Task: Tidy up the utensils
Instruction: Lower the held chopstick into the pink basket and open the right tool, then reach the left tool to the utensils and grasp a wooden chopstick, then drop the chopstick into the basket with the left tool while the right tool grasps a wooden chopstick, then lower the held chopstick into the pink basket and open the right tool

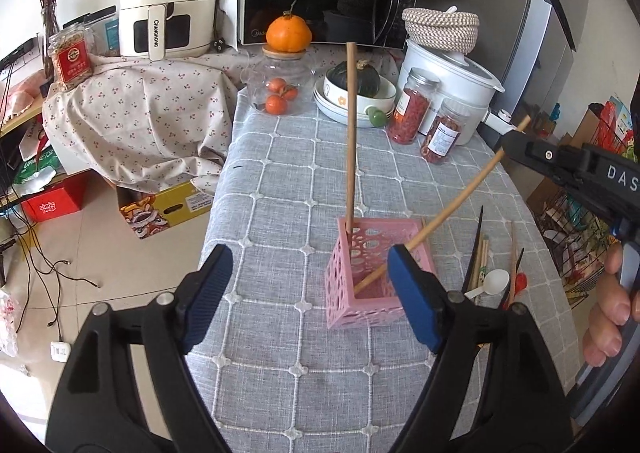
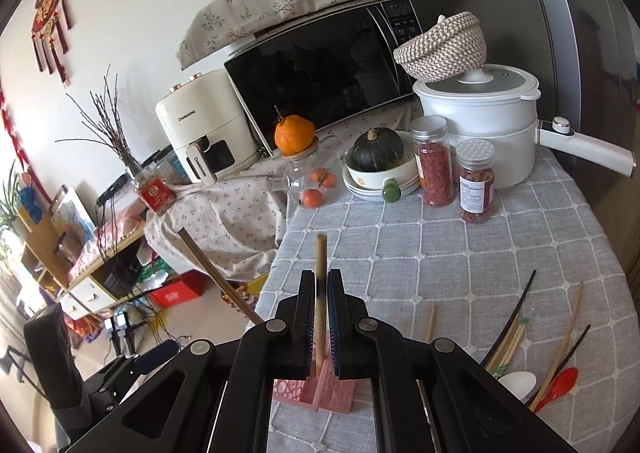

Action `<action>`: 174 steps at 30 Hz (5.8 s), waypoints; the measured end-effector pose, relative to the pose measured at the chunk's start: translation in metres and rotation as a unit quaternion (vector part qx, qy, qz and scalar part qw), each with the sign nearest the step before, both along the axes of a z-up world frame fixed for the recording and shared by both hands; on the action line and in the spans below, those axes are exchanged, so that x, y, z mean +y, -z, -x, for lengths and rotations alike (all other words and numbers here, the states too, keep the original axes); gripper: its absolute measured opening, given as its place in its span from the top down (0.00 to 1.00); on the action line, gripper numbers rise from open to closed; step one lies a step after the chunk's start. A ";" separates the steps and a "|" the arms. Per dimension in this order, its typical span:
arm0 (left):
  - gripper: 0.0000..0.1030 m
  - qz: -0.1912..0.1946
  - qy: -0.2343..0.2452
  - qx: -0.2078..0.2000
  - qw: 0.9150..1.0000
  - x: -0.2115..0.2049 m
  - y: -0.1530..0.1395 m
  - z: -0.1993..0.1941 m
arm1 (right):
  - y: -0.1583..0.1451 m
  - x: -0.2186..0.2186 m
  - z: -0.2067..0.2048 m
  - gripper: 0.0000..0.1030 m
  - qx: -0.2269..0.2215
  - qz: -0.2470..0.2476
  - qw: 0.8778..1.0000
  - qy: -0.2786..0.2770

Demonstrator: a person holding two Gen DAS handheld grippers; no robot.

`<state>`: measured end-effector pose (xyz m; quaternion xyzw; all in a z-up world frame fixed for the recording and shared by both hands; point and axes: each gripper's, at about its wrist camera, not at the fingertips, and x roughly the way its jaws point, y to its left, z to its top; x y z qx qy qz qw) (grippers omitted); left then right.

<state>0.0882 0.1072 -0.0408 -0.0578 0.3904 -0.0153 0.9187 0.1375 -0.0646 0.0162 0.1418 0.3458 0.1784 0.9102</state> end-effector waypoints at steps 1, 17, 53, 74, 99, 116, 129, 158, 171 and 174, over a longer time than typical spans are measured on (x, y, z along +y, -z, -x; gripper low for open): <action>0.22 -0.003 0.000 0.001 1.000 -0.001 0.000 0.001 | -0.002 0.000 0.000 0.89 -0.002 -0.001 1.000 0.000; 0.11 -0.024 -0.012 -0.010 1.000 -0.019 -0.010 0.011 | -0.029 -0.030 0.022 0.37 -0.045 -0.008 0.999 0.027; 0.66 -0.095 0.084 0.195 0.973 -0.199 0.099 -0.120 | 0.072 -0.227 0.022 0.25 0.185 0.115 0.967 0.136; 0.94 -0.106 0.092 0.166 0.976 -0.198 0.094 -0.115 | 0.102 -0.233 -0.007 0.26 0.219 0.103 0.959 0.149; 0.94 -0.011 0.134 -0.024 0.991 -0.130 -0.042 0.005 | 0.165 -0.207 -0.071 0.86 0.273 0.082 0.951 0.119; 0.94 0.052 0.088 -0.178 0.979 -0.074 -0.113 0.046 | 0.053 -0.202 -0.007 0.94 0.119 0.006 0.986 0.120; 0.94 0.042 -0.003 -0.280 0.959 -0.039 -0.086 0.025 | -0.019 -0.140 0.031 0.93 -0.039 -0.005 0.994 0.104; 0.42 -0.003 -0.035 -0.087 0.996 0.009 -0.035 0.006 | -0.017 0.008 0.024 0.93 -0.165 -0.030 0.976 0.137; 0.42 -0.001 -0.048 -0.040 0.998 0.039 -0.016 0.006 | 0.020 0.065 0.020 0.93 -0.199 0.054 0.960 0.191; 0.42 -0.001 -0.047 -0.038 0.998 0.039 -0.017 0.007 | 0.022 0.066 0.025 0.93 -0.194 0.052 0.962 0.185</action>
